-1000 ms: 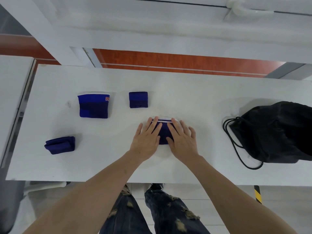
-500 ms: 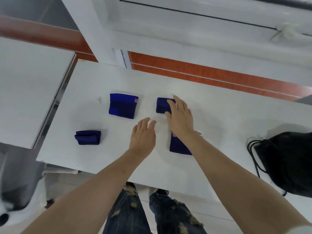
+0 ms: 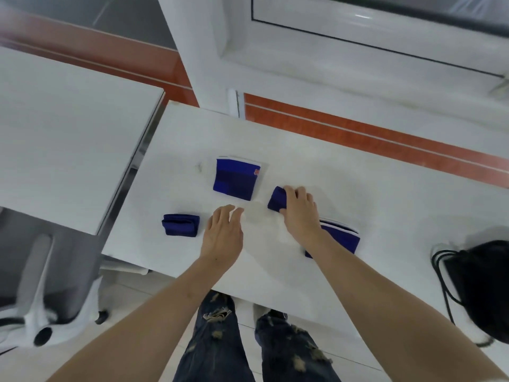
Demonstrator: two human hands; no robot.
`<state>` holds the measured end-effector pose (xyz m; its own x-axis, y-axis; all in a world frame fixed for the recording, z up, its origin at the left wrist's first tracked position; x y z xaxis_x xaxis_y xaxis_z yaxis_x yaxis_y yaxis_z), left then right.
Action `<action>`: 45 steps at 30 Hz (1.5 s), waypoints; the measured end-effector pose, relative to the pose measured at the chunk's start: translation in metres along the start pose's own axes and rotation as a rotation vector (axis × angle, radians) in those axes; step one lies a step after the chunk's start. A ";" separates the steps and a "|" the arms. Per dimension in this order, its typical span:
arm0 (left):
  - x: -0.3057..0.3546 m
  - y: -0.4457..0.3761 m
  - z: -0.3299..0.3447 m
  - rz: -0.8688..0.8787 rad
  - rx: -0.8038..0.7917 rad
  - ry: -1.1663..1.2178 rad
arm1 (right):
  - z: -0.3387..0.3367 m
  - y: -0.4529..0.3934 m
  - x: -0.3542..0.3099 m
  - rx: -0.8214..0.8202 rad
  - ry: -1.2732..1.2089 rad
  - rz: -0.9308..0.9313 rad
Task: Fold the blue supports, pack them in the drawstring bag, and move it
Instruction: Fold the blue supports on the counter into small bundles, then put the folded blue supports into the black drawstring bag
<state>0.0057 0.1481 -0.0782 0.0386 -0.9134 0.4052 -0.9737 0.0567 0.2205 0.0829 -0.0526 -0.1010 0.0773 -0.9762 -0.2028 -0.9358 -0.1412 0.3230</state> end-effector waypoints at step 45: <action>0.155 0.082 -0.012 0.334 -0.168 0.361 | -0.074 0.282 0.082 0.461 -0.804 0.390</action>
<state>-0.0660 0.0156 0.0132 -0.1643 -0.6392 0.7512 -0.8981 0.4120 0.1541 -0.1495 -0.1851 0.0419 -0.3591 -0.5154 -0.7781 -0.9010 0.4089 0.1449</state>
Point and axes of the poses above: each hand's wrist, its own y-axis away from the middle knuckle, its own z-axis out of the palm, x = y × z, the point moved 5 cm from there along -y, towards the middle knuckle, and after that the axes turned 7 degrees about y, right-handed, at the moved point
